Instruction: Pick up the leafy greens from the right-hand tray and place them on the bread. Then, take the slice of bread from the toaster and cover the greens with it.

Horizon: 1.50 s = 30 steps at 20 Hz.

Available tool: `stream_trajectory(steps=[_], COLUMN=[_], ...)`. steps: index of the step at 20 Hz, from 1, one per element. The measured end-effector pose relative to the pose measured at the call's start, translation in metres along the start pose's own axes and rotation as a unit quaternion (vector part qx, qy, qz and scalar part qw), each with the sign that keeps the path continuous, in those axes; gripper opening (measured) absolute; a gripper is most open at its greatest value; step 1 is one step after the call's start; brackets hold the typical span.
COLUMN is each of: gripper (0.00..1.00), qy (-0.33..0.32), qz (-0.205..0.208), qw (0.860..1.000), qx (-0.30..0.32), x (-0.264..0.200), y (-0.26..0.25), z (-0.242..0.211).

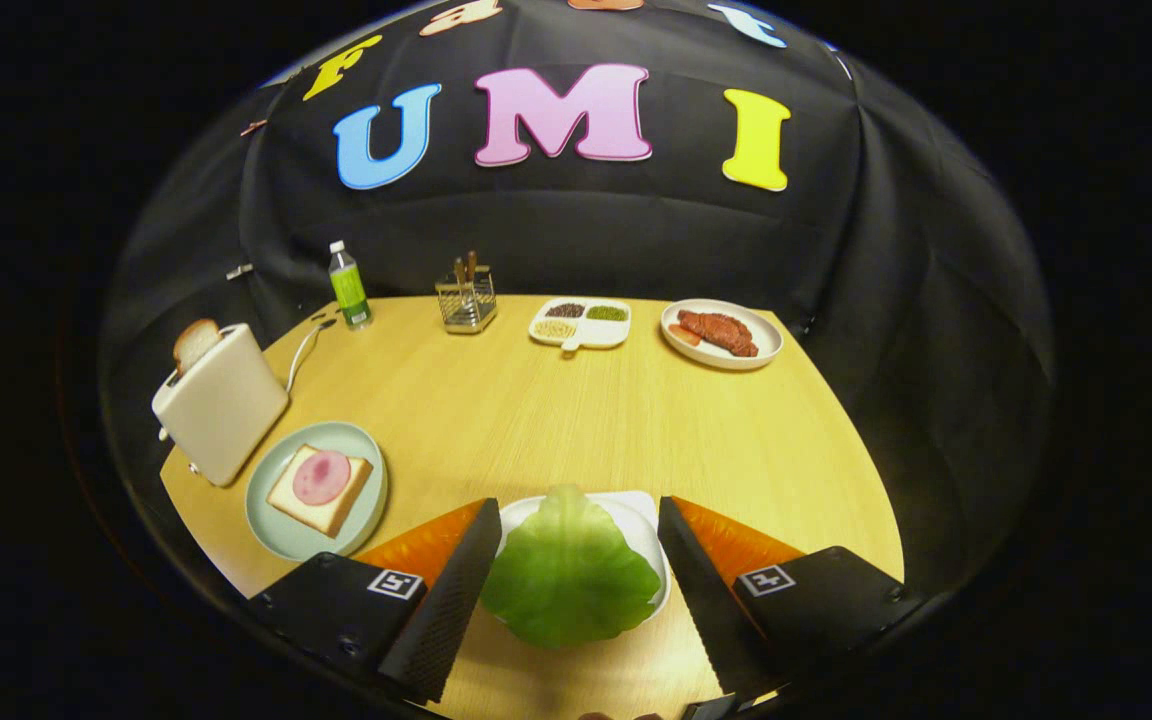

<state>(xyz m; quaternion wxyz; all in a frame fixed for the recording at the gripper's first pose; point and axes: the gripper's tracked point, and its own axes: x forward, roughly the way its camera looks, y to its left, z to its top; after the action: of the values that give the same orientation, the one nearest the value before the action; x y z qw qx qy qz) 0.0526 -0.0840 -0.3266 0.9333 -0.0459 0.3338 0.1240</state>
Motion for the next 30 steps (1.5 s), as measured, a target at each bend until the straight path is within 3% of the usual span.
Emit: stream_trajectory(steps=[8, 21, 22, 26, 28, 30], gripper=[0.98, 0.96, 0.80, 0.38, 0.19, 0.14], qy=[0.084, 0.110, 0.108, 0.104, 0.105, 0.112], qz=[0.020, 0.031, 0.031, 0.042, 0.048, 0.056], qw=[0.996, 0.993, 0.993, 0.993, 0.993, 0.992], qx=[-0.019, -0.028, -0.030, -0.040, -0.038, -0.024], x=[0.035, 0.044, 0.044, 0.044, 0.044, 0.045], y=[0.004, 0.007, 0.008, 0.018, 0.017, 0.015], z=[-0.063, -0.078, -0.077, -0.077, -0.075, -0.076])
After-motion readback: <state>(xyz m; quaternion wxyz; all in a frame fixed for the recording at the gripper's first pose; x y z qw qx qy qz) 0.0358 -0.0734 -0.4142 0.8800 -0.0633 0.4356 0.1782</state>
